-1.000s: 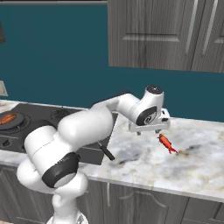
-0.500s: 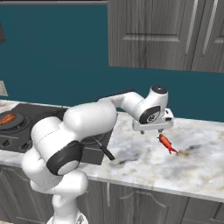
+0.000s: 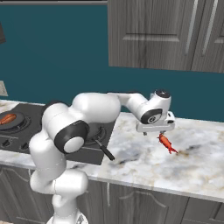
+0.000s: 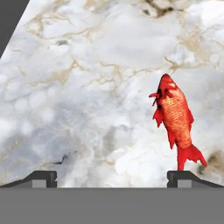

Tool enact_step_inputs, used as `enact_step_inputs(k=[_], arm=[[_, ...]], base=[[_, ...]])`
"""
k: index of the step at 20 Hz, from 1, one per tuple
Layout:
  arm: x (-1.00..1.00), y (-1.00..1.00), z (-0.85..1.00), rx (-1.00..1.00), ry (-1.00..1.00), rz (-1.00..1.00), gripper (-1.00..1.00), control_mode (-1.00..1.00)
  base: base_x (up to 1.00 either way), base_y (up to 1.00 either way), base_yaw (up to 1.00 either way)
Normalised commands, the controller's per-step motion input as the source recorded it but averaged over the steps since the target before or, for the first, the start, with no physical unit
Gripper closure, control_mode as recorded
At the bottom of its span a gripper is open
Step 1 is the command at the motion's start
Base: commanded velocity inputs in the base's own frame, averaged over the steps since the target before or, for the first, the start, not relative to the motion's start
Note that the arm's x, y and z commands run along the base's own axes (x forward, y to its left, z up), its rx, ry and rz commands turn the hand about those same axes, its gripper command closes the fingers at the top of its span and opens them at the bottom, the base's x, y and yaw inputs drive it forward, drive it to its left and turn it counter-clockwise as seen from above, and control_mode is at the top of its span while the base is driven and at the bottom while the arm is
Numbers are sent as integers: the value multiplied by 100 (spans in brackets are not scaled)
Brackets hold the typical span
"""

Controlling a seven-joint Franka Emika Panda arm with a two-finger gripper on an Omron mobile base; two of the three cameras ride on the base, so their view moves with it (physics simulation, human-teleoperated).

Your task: Place both pans onto different burners. Then place the sweet potato and the fish on different pans.

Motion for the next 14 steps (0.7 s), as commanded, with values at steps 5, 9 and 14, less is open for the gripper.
enact_step_inputs(k=[5,9,14], arm=[[23,-27,-11,0,0,0,-100,-100],[27,-19,-14,0,1,0,-100,-100],[30,-13,-19,0,1,0,-100,-100]], base=[[0,0,0],[0,0,0],[0,0,0]])
